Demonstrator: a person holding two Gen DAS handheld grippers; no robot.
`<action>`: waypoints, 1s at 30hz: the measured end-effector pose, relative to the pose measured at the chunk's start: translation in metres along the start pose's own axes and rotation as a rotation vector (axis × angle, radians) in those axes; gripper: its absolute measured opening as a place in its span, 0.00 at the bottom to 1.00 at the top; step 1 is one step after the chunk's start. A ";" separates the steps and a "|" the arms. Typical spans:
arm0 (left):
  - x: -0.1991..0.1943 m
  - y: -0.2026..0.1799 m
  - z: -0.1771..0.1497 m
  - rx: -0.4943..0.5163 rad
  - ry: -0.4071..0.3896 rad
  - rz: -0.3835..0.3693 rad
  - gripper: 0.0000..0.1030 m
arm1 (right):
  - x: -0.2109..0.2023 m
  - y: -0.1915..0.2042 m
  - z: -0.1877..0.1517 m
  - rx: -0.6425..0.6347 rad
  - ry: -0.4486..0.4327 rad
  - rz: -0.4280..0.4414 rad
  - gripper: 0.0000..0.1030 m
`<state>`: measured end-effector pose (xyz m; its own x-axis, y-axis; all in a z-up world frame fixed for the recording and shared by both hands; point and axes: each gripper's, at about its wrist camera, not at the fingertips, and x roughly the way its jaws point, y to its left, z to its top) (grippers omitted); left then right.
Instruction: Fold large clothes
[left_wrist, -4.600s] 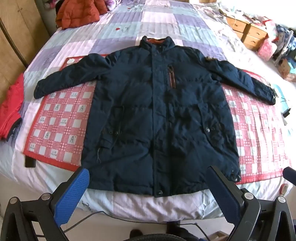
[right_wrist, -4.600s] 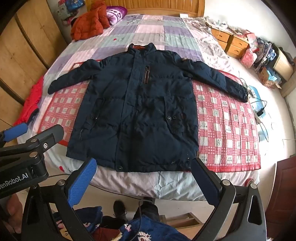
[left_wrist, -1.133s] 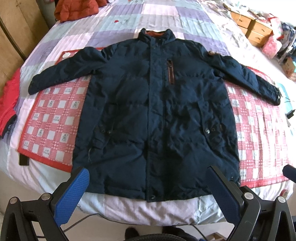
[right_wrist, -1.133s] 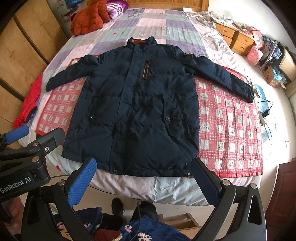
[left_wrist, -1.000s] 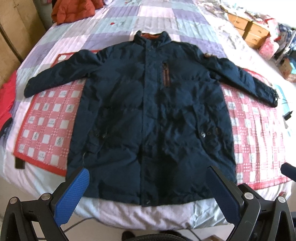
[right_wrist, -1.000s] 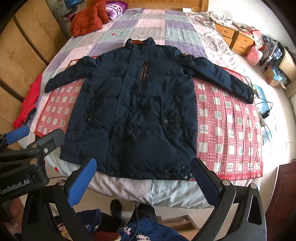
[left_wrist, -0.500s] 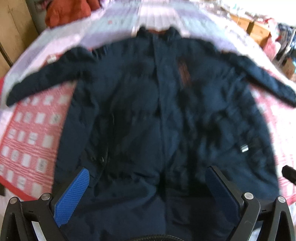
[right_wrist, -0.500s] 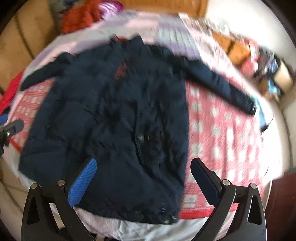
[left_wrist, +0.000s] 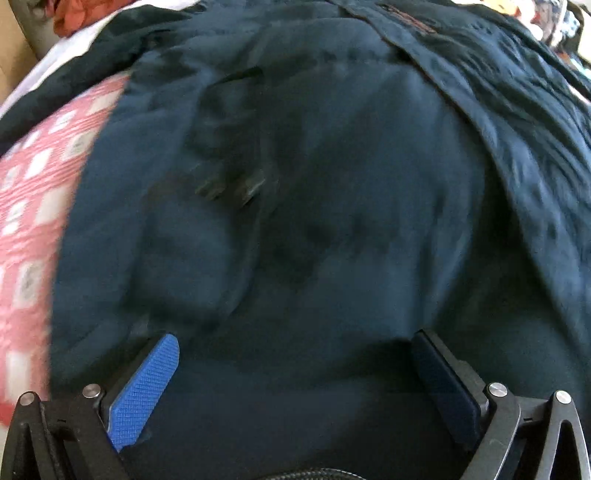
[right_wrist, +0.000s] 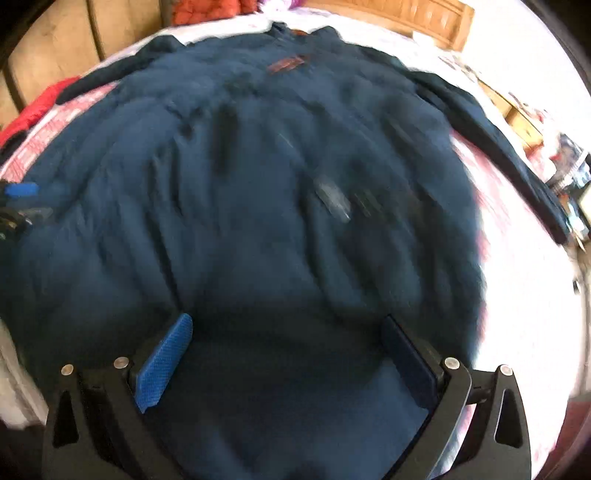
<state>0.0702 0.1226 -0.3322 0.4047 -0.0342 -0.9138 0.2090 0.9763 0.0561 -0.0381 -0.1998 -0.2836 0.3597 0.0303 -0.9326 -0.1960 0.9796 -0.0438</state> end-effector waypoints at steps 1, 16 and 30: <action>-0.007 0.012 -0.009 -0.005 0.004 0.016 1.00 | -0.007 -0.010 -0.012 0.024 0.013 -0.013 1.00; -0.084 0.007 0.274 0.056 -0.288 -0.177 1.00 | -0.104 -0.036 0.279 -0.134 -0.241 0.030 0.99; 0.138 -0.028 0.363 -0.113 -0.075 0.032 1.00 | 0.158 -0.076 0.366 0.218 0.108 -0.042 1.00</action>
<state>0.4437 0.0127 -0.3135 0.4756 -0.0145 -0.8795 0.0947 0.9949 0.0348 0.3678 -0.1966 -0.2967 0.2618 -0.0216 -0.9649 0.0232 0.9996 -0.0160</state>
